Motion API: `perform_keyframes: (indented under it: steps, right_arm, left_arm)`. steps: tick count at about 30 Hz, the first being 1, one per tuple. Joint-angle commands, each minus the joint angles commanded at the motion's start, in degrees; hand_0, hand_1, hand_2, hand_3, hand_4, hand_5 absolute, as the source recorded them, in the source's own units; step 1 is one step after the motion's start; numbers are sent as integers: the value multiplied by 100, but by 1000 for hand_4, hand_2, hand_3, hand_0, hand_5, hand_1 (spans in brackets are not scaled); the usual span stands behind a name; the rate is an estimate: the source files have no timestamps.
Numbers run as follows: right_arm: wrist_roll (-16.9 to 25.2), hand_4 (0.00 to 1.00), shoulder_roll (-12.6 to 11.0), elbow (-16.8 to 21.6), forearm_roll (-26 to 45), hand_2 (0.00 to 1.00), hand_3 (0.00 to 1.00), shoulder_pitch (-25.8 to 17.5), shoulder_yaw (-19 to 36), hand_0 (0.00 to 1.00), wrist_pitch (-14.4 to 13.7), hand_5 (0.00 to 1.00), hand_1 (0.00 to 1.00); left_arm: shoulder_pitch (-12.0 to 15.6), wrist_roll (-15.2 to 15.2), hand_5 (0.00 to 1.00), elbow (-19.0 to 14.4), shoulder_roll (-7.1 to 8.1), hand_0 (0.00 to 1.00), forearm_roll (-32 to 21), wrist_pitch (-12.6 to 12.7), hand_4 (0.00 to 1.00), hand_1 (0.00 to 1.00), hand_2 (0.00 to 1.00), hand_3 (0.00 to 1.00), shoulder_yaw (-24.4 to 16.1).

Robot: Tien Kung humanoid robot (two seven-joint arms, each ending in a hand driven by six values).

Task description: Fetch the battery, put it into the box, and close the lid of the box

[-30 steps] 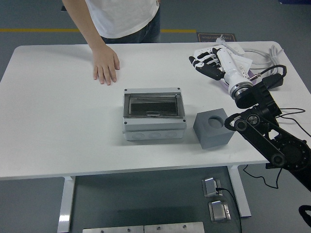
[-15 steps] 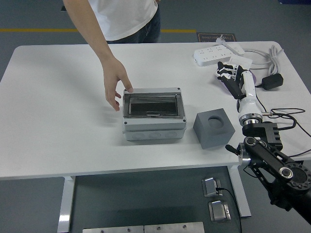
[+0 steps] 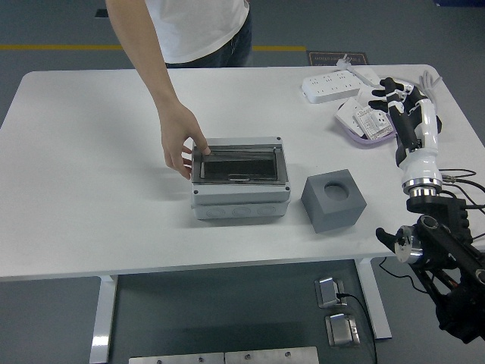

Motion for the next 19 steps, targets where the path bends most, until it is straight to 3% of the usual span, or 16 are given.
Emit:
perform_keyframes:
  steps: [4,19]
  right_arm:
    - [-73,776,23,1,-91,547,596,-55,-54,589,-19,599,519]
    - [346,746,158,-68,180,562,605,-114,-327,592,-226,566,527]
  left_arm:
    - [10,5,404,0,10,637,-2,-10,564,703,620,594,-11]
    - [53,6,403,0,66,637,104,-12,564,703,620,593,-130]
